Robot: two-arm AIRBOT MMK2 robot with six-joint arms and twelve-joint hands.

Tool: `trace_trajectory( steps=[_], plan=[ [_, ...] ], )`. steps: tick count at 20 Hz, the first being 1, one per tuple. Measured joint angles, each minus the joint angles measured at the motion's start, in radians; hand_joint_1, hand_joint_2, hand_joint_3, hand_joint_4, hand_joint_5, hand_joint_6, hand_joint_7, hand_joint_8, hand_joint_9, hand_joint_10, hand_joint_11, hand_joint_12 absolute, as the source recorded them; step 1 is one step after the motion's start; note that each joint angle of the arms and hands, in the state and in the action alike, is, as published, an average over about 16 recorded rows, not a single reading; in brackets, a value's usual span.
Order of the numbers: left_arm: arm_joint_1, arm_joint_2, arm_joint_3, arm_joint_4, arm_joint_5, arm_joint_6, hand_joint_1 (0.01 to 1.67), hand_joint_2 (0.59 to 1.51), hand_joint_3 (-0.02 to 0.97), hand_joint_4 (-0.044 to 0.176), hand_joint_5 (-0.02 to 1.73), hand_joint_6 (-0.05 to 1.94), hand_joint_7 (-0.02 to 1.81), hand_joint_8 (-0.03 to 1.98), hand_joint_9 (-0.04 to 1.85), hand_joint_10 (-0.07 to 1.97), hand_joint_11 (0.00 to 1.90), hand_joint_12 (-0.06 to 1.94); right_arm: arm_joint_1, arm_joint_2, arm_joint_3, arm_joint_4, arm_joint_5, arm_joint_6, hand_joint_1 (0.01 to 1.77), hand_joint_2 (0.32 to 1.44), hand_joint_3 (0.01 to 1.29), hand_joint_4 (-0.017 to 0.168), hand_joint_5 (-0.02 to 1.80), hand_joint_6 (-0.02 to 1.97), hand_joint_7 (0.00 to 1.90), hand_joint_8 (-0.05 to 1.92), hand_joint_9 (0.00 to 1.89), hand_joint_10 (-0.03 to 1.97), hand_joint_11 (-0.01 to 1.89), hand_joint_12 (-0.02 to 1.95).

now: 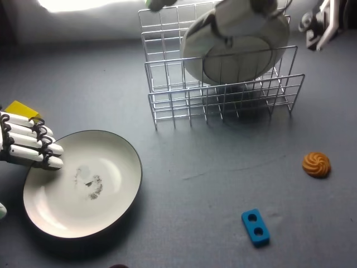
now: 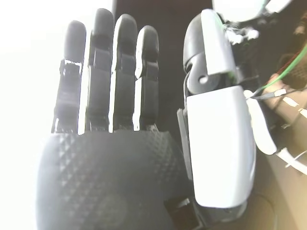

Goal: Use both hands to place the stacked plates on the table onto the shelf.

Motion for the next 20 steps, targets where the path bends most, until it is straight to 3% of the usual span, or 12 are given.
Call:
trace_trajectory(
  steps=[4, 9, 15, 20],
  plan=[
    [0.025, -0.006, 0.002, -0.012, 0.004, -0.014, 0.01, 1.170, 0.020, -0.003, 0.11, 0.00, 0.05, -0.02, 0.12, 0.02, 0.02, 0.20, -0.040, -0.003, -0.065, 0.148, 0.006, -0.252, 0.66, 1.08, 0.01, 0.000, 0.49, 0.04, 0.54, 0.01, 0.55, 0.05, 0.18, 0.96],
    [0.059, -0.018, 0.013, -0.032, 0.002, -0.047, 0.02, 1.173, 0.019, -0.005, 0.11, 0.00, 0.04, -0.02, 0.12, 0.03, 0.02, 0.20, -0.125, -0.014, -0.129, 0.430, 0.050, -0.667, 0.64, 1.07, 0.01, 0.002, 0.26, 0.04, 0.30, 0.01, 0.30, 0.02, 0.08, 0.63],
    [0.068, -0.032, 0.036, -0.042, -0.012, -0.092, 0.02, 1.177, 0.020, -0.004, 0.11, 0.01, 0.02, -0.02, 0.13, 0.02, 0.02, 0.21, -0.236, -0.051, -0.171, 0.835, 0.121, -1.191, 0.80, 1.00, 0.01, 0.003, 0.05, 0.04, 0.06, 0.01, 0.06, 0.01, 0.01, 0.19],
    [0.038, -0.040, 0.065, -0.029, -0.027, -0.119, 0.01, 1.177, 0.020, -0.003, 0.10, 0.02, 0.03, -0.02, 0.13, 0.02, 0.02, 0.20, -0.311, -0.099, -0.183, 1.028, 0.165, -1.459, 0.97, 0.97, 0.01, 0.002, 0.02, 0.04, 0.01, 0.01, 0.02, 0.01, 0.01, 0.04]
  ],
)
